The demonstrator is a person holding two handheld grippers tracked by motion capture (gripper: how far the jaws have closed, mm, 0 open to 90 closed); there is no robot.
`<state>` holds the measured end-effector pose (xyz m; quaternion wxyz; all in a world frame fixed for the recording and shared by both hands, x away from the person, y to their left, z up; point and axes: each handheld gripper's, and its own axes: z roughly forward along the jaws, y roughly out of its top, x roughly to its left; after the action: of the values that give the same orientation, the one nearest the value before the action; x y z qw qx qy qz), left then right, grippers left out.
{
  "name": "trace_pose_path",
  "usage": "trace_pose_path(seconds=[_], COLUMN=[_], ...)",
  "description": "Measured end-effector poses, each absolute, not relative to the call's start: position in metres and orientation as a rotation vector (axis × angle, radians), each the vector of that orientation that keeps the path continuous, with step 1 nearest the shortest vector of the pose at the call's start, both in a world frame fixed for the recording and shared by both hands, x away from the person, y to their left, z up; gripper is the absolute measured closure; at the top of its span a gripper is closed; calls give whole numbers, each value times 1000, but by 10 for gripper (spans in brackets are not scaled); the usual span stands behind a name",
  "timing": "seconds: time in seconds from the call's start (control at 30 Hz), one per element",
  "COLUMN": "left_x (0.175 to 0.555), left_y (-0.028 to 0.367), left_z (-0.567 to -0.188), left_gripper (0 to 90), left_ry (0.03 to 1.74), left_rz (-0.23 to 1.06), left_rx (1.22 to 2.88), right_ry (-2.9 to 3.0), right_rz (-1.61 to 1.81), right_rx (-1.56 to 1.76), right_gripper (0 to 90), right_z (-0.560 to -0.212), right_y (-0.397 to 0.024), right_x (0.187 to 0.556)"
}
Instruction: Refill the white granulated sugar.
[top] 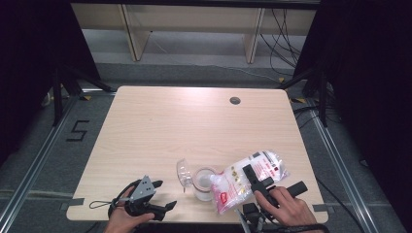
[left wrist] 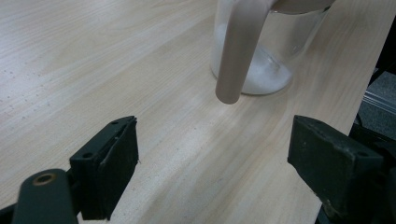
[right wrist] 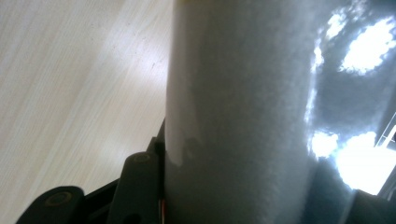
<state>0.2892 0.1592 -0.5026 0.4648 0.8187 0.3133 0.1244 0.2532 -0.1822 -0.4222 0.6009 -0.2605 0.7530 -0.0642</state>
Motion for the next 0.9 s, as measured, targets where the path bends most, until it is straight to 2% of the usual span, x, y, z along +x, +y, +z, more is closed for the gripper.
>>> trace_pose_path(seconds=[0.9], left_x=[289], left_y=[159], left_z=[-503], left_gripper=[158], left_ry=[769], left_rz=[306], left_rx=[2012], right_ry=[1759], right_rz=[-141], right_rx=[-572], right_gripper=[603], right_z=[-424], right_y=[-185], right_x=[254])
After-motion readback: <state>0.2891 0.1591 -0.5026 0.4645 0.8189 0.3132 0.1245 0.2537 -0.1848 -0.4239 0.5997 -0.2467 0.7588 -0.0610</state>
